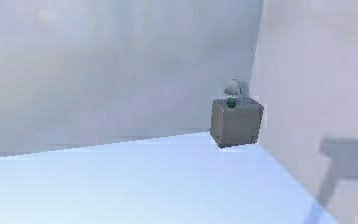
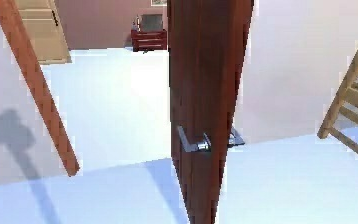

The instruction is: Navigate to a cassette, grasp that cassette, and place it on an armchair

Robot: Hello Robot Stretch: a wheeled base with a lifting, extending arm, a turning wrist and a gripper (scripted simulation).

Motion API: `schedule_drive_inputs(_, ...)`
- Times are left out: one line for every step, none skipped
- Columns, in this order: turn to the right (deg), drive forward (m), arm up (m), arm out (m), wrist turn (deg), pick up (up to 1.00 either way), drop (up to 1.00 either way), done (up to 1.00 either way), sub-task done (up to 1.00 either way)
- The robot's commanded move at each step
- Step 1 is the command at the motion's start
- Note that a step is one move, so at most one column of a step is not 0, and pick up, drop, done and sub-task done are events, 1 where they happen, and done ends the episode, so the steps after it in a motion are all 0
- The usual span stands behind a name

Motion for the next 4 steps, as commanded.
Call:
schedule_drive_inputs(45.0,0.00,0.00,0.00,0.0,0.00,0.00,0.00,0.00)
schedule_drive_inputs(3.0,0.00,0.00,0.00,0.0,0.00,0.00,0.00,0.00)
schedule_drive_inputs(0.0,0.15,0.00,0.00,0.0,0.00,0.00,0.00,0.00)
schedule_drive_inputs(3.0,0.00,0.00,0.00,0.0,0.00,0.00,0.00,0.00)
